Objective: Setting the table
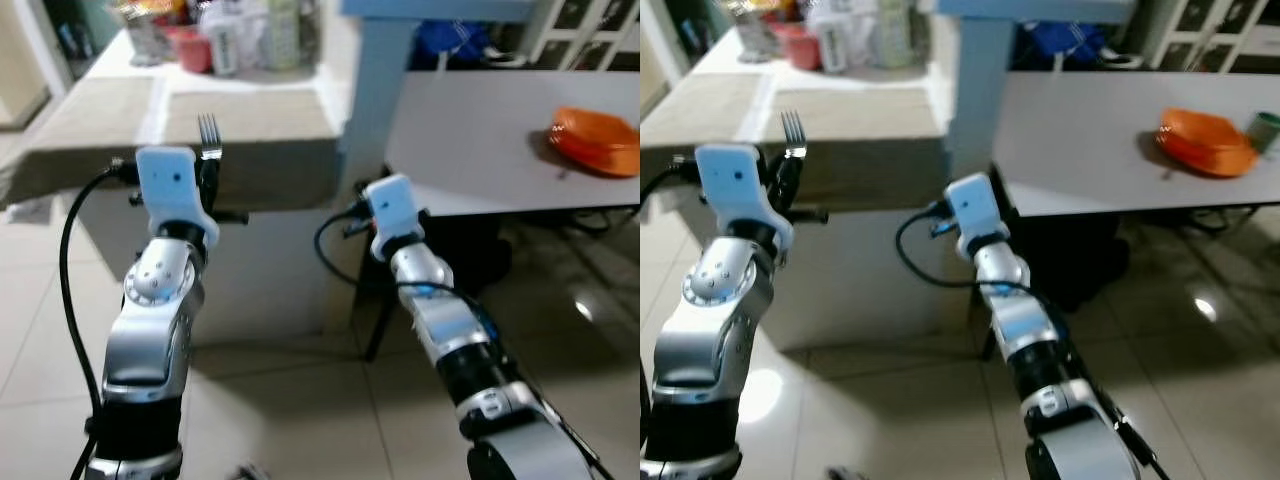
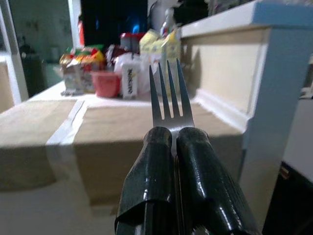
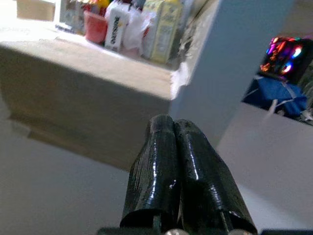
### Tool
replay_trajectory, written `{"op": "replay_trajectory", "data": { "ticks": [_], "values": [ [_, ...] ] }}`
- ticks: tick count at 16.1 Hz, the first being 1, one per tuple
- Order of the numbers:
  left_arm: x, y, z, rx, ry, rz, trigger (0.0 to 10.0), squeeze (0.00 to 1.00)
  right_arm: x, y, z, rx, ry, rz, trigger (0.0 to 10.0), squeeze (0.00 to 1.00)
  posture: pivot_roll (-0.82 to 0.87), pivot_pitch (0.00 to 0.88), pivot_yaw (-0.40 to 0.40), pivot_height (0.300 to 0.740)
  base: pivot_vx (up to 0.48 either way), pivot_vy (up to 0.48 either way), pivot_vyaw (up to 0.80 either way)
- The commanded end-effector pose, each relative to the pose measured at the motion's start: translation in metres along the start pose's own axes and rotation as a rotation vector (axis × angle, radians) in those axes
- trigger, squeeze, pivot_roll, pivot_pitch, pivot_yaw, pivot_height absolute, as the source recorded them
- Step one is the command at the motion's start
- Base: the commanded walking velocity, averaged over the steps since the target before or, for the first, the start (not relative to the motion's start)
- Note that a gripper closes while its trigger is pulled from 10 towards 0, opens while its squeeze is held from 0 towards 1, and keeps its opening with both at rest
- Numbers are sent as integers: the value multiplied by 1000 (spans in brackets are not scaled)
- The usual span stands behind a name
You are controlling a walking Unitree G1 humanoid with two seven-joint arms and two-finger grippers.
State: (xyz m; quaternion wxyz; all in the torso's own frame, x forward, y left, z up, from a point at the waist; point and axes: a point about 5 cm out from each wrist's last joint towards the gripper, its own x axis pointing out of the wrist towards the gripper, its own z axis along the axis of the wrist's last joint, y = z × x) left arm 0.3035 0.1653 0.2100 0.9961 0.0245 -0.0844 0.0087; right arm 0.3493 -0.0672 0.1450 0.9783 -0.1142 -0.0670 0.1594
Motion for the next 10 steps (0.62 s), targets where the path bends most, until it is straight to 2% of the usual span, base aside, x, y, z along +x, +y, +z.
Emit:
{"op": "replay_trajectory", "data": {
  "ticks": [1, 10],
  "values": [
    [1, 4, -2, 13, 7, 27, 0, 0, 2, 7, 6, 7, -21, 20, 10000, 0, 52, 7, -5, 727, 277, -386, 0],
    [19, -19, -10, -7, 41, -4, 0, 0, -1, 3, 6, -4, -25, -5, 10000, 0, 5, 10, 25, 727, 303, -369, 0]
  ]
}}
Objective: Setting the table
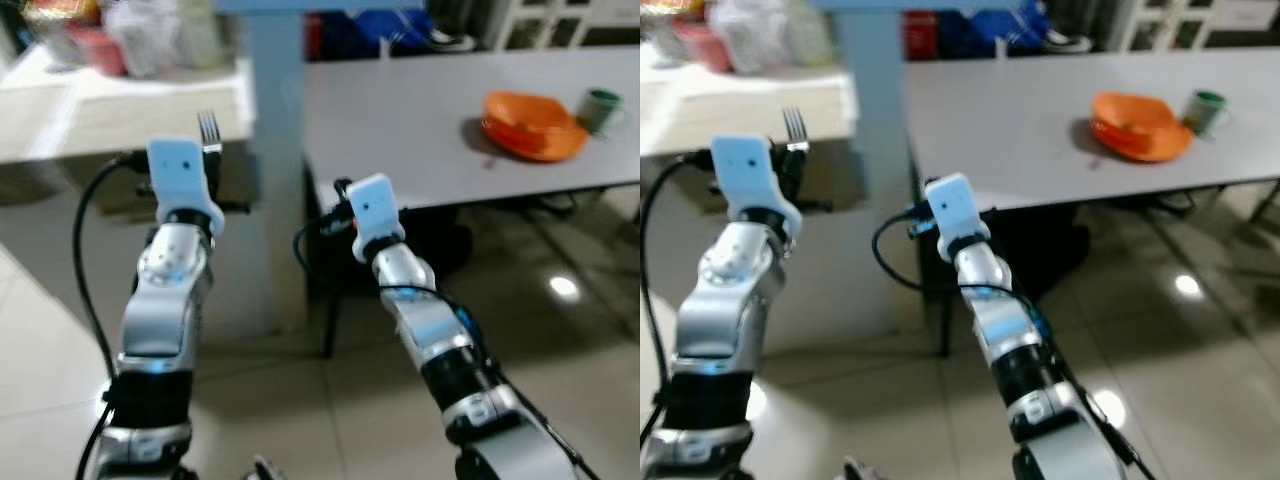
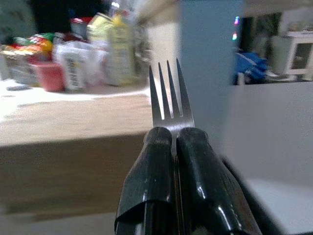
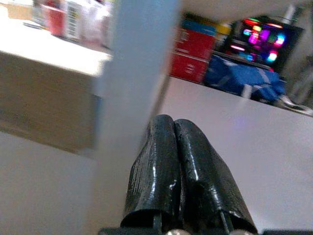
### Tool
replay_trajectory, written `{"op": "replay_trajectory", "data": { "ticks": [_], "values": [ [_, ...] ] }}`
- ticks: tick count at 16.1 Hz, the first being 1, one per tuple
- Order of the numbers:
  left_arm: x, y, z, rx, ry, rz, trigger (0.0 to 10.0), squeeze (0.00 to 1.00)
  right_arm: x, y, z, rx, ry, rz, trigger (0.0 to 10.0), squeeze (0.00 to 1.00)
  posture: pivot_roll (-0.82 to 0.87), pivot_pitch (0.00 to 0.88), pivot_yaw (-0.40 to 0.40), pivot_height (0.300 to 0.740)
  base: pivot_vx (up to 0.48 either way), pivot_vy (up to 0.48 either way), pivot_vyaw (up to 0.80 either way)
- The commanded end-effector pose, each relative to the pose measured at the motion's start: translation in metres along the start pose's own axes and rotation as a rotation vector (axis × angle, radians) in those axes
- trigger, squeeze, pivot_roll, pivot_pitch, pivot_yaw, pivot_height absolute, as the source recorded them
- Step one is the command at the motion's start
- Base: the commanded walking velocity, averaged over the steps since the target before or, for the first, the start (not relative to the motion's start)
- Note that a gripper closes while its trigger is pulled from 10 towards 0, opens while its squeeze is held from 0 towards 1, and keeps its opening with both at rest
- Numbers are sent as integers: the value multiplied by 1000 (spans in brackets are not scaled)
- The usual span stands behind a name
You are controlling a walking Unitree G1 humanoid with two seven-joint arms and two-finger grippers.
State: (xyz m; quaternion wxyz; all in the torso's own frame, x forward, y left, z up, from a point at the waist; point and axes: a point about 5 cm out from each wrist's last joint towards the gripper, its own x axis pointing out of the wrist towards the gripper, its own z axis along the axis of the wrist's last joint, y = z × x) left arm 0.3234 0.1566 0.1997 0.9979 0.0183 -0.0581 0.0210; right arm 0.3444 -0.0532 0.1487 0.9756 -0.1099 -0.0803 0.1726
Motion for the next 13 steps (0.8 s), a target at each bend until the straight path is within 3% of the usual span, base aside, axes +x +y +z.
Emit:
{"op": "replay_trajectory", "data": {
  "ticks": [1, 5, 13],
  "values": [
    [2, -12, 3, 1, -13, -38, 0, 0, -2, -11, -1, -11, 5, -31, 10000, 0, 2, 8, 28, 727, 311, -364, 0],
    [4, -21, 4, 2, -26, -67, 0, 0, -3, -10, -2, -9, 6, -41, 10000, 0, -4, 0, 39, 727, 305, -368, 0],
    [13, -21, -3, 39, -6, -48, 0, 0, -6, -11, -3, -9, 7, -51, 10000, 0, -23, 0, 54, 727, 326, -348, 0]
  ]
}}
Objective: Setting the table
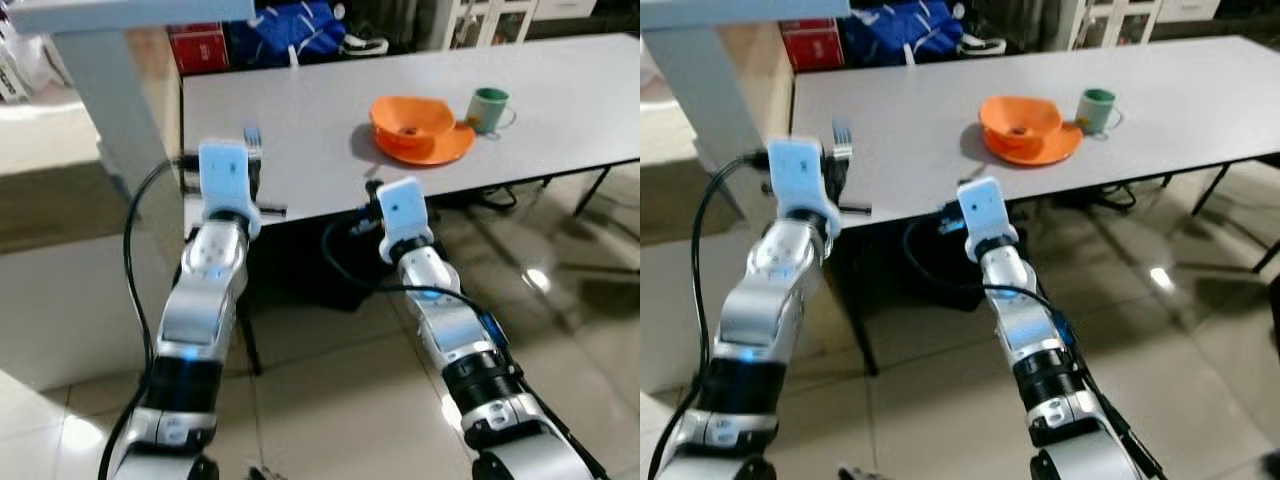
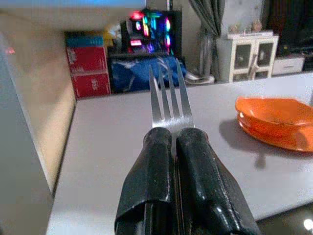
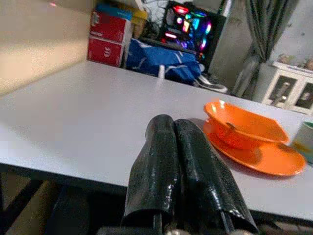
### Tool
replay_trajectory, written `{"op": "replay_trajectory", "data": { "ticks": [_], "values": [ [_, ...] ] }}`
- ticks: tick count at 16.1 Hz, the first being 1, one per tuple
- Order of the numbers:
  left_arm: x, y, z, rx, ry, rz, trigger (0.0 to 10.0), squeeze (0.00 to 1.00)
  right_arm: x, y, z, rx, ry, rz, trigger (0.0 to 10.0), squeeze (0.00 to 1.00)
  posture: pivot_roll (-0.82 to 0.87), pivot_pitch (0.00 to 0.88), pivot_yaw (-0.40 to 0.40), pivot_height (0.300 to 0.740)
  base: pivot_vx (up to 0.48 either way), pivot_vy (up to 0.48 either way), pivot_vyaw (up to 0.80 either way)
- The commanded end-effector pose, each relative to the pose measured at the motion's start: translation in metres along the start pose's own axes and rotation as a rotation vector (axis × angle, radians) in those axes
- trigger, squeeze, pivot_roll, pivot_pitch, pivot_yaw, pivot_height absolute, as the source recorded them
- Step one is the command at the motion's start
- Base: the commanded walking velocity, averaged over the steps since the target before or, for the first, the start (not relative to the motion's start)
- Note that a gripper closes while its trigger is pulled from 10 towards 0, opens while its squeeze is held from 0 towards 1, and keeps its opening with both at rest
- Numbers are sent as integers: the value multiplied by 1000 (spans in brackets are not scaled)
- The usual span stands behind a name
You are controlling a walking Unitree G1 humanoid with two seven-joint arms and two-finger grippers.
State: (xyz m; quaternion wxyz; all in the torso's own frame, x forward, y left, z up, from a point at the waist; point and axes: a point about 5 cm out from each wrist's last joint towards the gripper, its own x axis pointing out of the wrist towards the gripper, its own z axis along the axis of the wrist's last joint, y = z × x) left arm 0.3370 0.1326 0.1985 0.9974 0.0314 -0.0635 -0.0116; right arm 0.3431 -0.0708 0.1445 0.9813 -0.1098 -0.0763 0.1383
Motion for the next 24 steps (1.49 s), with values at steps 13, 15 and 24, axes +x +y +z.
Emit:
{"op": "replay_trajectory", "data": {
  "ticks": [13, 15, 24],
  "values": [
    [20, -13, 10, 6, -37, -46, 0, 0, -3, 1, 2, -7, 0, -11, 10000, 0, -55, 5, 79, 727, 337, -338, 0],
    [21, -13, 9, 5, -35, -48, 0, 0, -4, 0, 2, -6, 2, -14, 10000, 0, -55, 6, 81, 727, 354, -319, 0],
    [26, -11, 12, -11, -56, -44, 0, 0, -6, 0, 0, -11, 15, -14, 10000, 0, -61, 11, 82, 727, 204, -125, 0]
  ]
}}
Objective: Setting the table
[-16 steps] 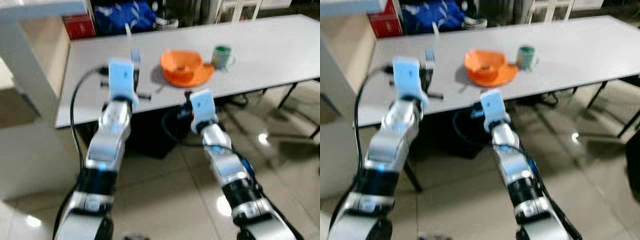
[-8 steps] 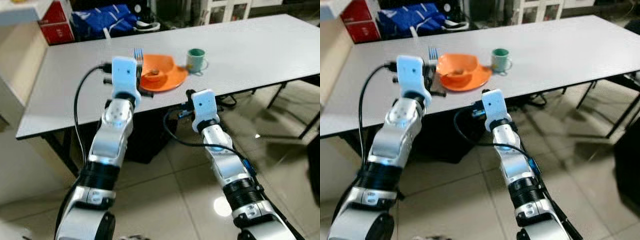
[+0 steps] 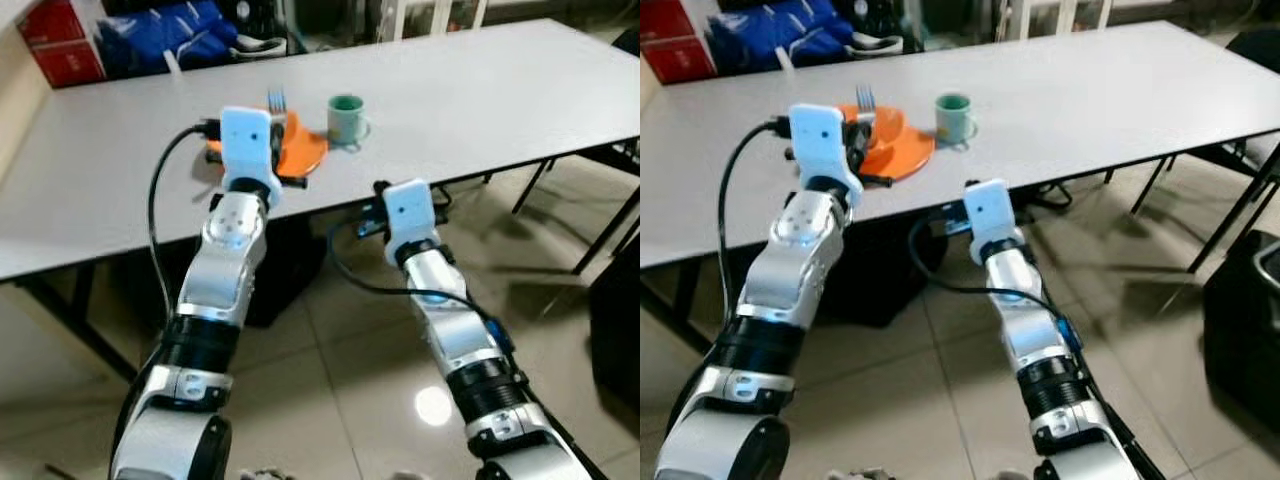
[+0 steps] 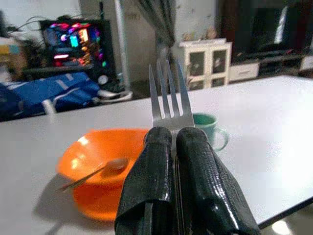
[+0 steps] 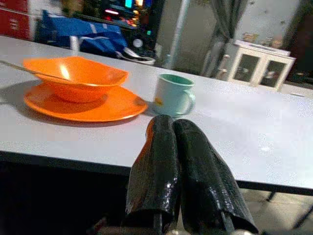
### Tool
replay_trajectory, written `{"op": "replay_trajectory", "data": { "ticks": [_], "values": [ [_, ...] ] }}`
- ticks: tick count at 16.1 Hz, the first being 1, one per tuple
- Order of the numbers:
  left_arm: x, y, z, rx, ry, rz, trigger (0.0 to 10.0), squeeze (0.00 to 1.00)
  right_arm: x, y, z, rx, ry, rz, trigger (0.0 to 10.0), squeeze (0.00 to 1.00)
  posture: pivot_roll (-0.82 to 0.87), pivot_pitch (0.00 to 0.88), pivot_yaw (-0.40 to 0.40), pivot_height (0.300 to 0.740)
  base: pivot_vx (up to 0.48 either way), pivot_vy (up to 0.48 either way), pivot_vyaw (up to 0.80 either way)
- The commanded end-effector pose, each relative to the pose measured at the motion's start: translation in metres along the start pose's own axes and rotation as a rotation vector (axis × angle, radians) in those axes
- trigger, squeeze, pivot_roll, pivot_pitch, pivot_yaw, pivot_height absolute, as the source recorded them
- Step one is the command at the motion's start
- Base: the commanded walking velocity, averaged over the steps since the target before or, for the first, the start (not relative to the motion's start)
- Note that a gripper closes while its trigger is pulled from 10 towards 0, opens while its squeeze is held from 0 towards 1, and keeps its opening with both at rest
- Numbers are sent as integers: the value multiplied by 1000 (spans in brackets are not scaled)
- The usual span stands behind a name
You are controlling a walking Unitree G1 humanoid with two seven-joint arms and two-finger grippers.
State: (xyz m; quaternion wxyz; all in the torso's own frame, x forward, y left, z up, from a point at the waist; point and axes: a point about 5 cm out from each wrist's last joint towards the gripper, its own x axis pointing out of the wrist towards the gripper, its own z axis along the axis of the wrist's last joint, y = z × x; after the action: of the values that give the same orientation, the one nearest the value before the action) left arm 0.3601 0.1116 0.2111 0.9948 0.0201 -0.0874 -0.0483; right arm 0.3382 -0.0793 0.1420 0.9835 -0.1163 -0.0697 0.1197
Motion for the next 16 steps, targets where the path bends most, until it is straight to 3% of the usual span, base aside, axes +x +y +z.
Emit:
{"op": "replay_trajectory", "data": {
  "ticks": [1, 7, 10, 16],
  "values": [
    [1, 8, 1, 15, -1, 25, 0, 0, 1, 7, 3, 1, -5, 21, 10000, 0, -59, 5, 79, 727, 439, 0, 0],
    [8, 9, 6, 51, 4, 6, 0, 0, 1, 8, 4, 3, -7, 22, 10000, 0, -61, 0, 85, 727, 462, 0, 0],
    [22, 6, 14, 82, 15, -38, 0, 0, 1, 8, 3, 6, -7, 16, 10000, 0, -68, 0, 97, 727, 480, 0, 0],
    [25, 17, 16, 52, 26, 11, 0, 0, -1, 9, 1, 7, 1, 15, 10000, 0, -68, 0, 99, 727, 476, 0, 0]
  ]
}}
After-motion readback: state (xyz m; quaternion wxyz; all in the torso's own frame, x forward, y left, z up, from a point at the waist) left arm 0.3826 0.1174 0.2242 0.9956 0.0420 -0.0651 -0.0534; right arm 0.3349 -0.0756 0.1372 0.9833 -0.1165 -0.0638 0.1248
